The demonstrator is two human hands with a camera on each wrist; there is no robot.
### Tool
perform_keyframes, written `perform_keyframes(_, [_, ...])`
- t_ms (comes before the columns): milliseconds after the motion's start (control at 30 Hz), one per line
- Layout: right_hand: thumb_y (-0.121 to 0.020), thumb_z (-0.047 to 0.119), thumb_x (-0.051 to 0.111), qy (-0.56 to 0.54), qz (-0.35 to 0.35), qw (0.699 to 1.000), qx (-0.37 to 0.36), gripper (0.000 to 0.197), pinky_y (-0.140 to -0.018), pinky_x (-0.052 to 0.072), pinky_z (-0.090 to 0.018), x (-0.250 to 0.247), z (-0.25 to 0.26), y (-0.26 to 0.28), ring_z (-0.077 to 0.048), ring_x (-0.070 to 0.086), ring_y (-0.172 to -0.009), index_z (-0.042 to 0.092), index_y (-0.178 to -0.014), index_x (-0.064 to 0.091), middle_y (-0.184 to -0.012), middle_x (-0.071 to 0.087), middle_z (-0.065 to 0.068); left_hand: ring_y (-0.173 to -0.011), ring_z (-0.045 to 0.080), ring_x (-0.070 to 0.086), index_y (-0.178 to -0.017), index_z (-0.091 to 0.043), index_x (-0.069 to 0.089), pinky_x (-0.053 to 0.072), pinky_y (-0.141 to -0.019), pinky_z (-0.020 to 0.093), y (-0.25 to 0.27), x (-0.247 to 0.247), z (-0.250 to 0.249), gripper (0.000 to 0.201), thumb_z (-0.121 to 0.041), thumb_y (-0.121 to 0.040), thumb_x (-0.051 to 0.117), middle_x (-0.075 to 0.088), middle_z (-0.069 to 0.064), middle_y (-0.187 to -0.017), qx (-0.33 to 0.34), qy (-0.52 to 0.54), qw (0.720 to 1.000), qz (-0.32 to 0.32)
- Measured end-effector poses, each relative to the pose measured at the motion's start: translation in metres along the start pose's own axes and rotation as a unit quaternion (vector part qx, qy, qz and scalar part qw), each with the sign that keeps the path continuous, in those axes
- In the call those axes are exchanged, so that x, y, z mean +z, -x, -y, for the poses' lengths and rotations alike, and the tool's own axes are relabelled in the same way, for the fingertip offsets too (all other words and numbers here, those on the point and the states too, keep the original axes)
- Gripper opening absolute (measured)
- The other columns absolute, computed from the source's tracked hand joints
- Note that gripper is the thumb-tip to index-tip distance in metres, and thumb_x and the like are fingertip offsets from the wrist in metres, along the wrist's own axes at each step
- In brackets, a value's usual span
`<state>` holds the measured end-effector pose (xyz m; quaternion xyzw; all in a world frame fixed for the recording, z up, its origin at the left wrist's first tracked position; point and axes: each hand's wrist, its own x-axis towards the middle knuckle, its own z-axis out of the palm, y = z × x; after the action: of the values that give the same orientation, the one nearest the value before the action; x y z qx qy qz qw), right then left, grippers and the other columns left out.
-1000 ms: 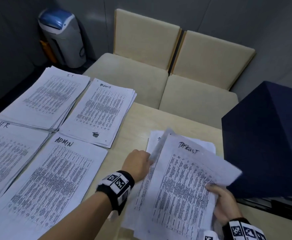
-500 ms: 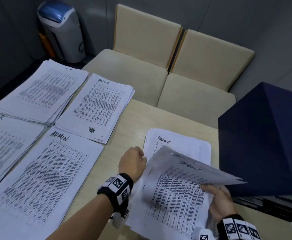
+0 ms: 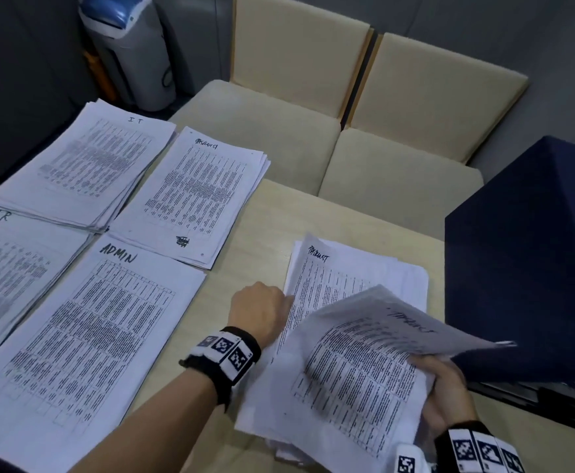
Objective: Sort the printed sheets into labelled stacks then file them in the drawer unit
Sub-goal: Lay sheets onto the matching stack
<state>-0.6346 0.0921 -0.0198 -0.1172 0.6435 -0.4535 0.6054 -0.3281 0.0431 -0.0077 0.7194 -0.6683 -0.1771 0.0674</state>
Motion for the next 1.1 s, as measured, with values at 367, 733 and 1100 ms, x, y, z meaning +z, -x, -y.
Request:
perform_keyframes(367, [-0.081, 0.006, 0.063, -0.020, 0.033, 0.999, 0.018, 0.057, -0.102, 0.048, -0.048, 0.020, 0.010, 0.013, -0.039, 0.059, -0.126, -0.002, -0.137, 0.056, -0.133, 0.064, -0.023, -0.089, 0.027, 0.073, -0.096, -0.011, 0.073, 0.059, -0.080, 0.042, 0.026, -0.029, -0.013, 0.024, 0.003, -0.093, 0.054, 0.076, 0.007, -0.095, -0.003, 0.531, 0.834, 0.152])
perform_keyframes(733, [-0.090, -0.013, 0.056, 0.110, 0.051, 0.992, 0.042, 0.033, -0.071, 0.061, -0.042, 0.044, 0.015, 0.021, -0.035, 0.073, -0.088, -0.006, -0.122, 0.061, -0.110, 0.073, -0.024, -0.100, 0.020, 0.066, -0.127, -0.020, 0.052, 0.057, -0.089, 0.040, 0.024, -0.012, -0.028, 0.040, -0.048, -0.098, 0.053, 0.064, -0.001, -0.115, -0.001, 0.471, 0.865, 0.173])
perform_keyframes(1100, [-0.080, -0.012, 0.063, 0.198, -0.062, 0.978, 0.033, 0.023, -0.073, 0.055, -0.043, 0.014, 0.009, 0.004, -0.037, 0.068, -0.082, -0.004, -0.100, 0.071, -0.090, 0.074, -0.023, -0.080, 0.022, 0.055, -0.095, -0.015, 0.052, 0.039, -0.065, 0.030, 0.005, 0.022, -0.010, 0.029, -0.040, -0.089, 0.066, 0.062, 0.003, -0.094, -0.153, 0.196, 0.968, 0.044])
